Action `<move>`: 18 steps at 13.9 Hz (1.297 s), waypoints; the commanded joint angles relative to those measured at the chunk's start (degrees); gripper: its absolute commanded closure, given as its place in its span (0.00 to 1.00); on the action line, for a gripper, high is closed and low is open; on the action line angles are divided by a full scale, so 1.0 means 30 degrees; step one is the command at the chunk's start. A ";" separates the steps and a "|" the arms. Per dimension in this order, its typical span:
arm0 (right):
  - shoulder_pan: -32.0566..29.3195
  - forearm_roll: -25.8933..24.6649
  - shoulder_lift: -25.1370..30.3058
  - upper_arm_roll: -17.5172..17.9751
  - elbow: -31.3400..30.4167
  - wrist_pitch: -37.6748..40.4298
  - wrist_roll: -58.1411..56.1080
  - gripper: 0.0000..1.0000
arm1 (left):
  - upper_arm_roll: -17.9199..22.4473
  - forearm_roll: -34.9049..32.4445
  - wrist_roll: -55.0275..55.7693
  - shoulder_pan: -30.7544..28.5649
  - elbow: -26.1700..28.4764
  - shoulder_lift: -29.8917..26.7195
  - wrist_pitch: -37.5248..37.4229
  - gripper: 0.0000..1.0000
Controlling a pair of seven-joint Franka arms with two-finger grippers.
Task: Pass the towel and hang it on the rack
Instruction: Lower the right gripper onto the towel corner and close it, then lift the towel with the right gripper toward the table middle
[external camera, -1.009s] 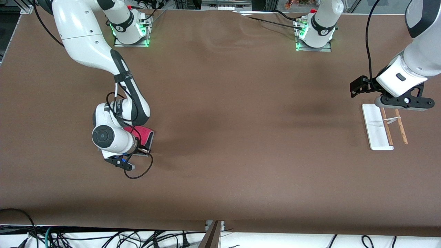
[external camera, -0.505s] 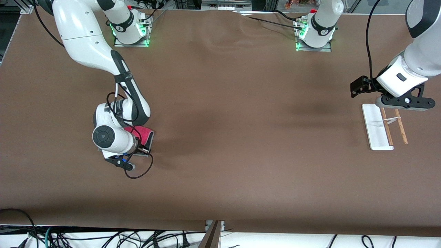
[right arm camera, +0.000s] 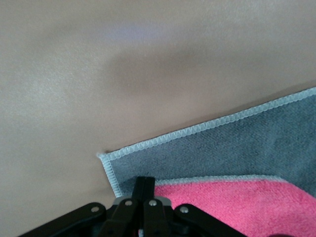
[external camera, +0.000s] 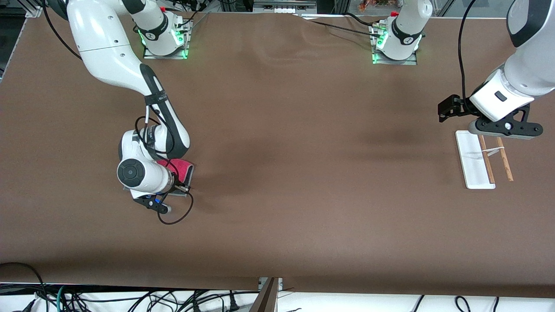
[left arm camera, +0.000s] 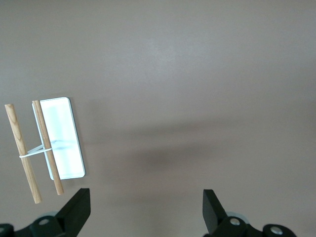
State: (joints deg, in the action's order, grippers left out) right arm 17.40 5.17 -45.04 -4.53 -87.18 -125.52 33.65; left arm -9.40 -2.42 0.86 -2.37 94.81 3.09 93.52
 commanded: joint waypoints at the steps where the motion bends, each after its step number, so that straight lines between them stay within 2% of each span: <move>1: 0.0001 0.0592 0.0130 0.0045 0.0143 0.0472 -0.0289 1.00 | -0.0264 -0.0365 -0.0025 0.0027 -0.0051 -0.0122 -0.0178 0.00; 3: 0.0001 0.0621 0.0450 0.0045 0.0550 0.1549 -0.0347 1.00 | -0.0382 -0.0481 -0.0025 0.0056 -0.0080 -0.0006 -0.0032 0.00; 6: -0.0058 0.0592 0.0570 0.0045 0.2657 0.4565 -0.0494 1.00 | -0.0382 -0.0423 -0.0025 0.0027 -0.0987 0.0639 -0.0089 0.00; 11: 0.0205 0.0592 0.1564 0.0191 0.6258 0.9981 -0.0758 1.00 | -0.0353 -0.0511 -0.0229 -0.0178 -0.1106 0.0640 -0.0295 0.00; 14: 0.0205 0.0563 0.1712 0.1070 0.8311 1.3003 -0.0553 1.00 | -0.0382 -0.0511 -0.0113 -0.0091 -0.1106 0.0640 -0.0295 0.00; 18: 0.0206 0.0708 0.2529 0.2414 1.0481 1.5643 -0.0465 1.00 | -0.0382 -0.0424 -0.0113 -0.0178 -0.1077 0.0640 -0.0295 0.00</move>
State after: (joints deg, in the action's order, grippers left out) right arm 18.28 6.32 -38.40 0.61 -59.37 -82.47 32.49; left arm -10.17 -2.42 0.88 -2.61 93.25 4.21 93.60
